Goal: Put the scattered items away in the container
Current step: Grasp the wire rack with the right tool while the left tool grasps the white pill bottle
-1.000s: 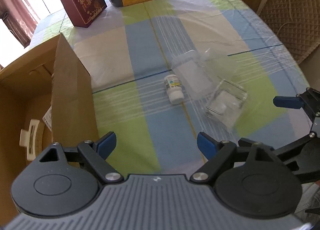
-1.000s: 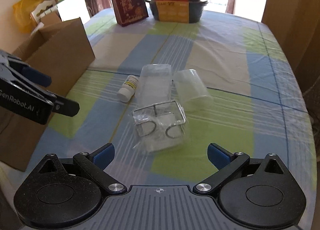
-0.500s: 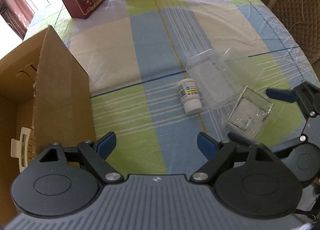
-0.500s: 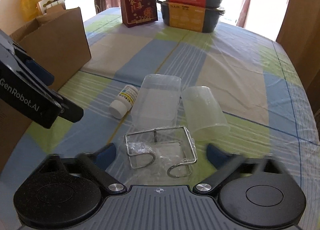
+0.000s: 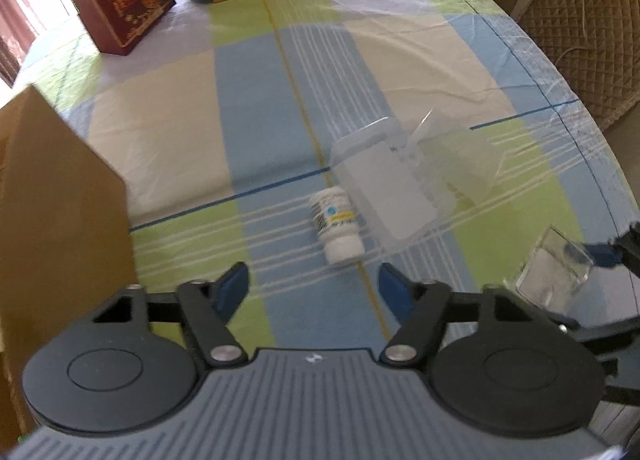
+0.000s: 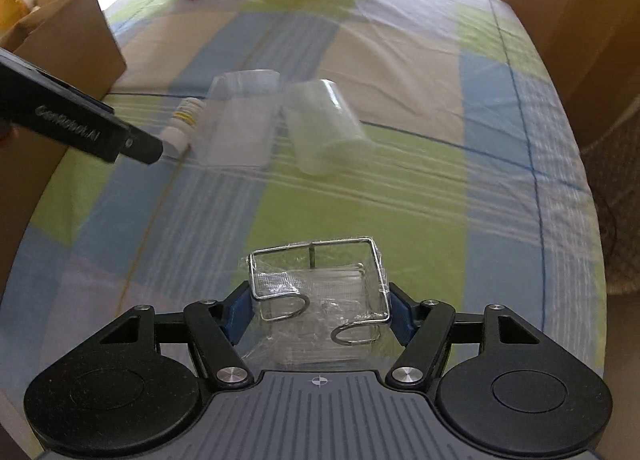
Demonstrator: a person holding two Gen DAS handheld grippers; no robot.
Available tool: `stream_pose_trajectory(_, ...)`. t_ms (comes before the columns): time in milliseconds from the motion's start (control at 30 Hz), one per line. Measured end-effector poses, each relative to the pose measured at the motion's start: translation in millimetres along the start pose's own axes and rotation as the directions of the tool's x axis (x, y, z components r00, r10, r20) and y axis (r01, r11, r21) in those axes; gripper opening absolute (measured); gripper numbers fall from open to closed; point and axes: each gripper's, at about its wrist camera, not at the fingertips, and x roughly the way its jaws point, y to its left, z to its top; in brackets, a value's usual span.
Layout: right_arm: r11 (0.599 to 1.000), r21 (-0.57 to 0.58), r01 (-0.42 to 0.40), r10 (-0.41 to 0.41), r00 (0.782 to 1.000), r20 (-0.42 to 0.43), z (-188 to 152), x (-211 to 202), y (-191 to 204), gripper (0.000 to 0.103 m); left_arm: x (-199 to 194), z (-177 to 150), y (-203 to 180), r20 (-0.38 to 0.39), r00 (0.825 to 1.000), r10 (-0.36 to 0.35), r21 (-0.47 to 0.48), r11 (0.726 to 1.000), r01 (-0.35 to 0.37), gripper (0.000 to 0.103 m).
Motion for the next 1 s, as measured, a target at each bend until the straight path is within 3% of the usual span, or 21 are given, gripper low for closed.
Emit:
stream_pose_trajectory(267, 0.999, 0.035, -0.015, 0.015, 1.000, 0.005, 1.5, 0.3, -9.3, 0.070, 14.6, 16.9, -5.1, 0.006, 1.000, -0.011, -0.001, 1.000, 0.011, 0.054)
stream_pose_trajectory(333, 0.999, 0.038, -0.018, 0.018, 1.000, 0.005, 1.4, 0.0, -10.1, 0.070, 20.3, 19.2, -7.5, -0.008, 1.000, -0.020, 0.008, 1.000, 0.020, 0.048)
stream_pose_trajectory(400, 0.999, 0.039, -0.020, 0.020, 1.000, 0.005, 1.1, 0.3, -10.8, 0.070, 30.9, 21.3, -8.5, -0.034, 0.999, -0.017, 0.012, 1.000, 0.018, 0.035)
stream_pose_trajectory(633, 0.999, 0.033, -0.018, 0.018, 1.000, 0.000, -0.1, 4.1, -10.9, 0.070, 39.2, 25.1, -8.2, -0.004, 1.000, -0.019, 0.028, 0.999, 0.019, 0.023)
stream_pose_trajectory(800, 1.000, 0.021, -0.017, 0.017, 1.000, 0.001, -0.7, 4.1, -10.0, 0.070, 33.9, 12.9, -13.5, -0.019, 0.999, -0.027, 0.033, 0.999, 0.028, 0.022)
stream_pose_trajectory(1000, 0.999, 0.021, -0.024, 0.024, 1.000, -0.003, -4.2, 1.8, -9.0, 0.069, 13.7, -19.9, -21.5, -0.058, 0.997, -0.060, -0.025, 0.998, 0.058, 0.022)
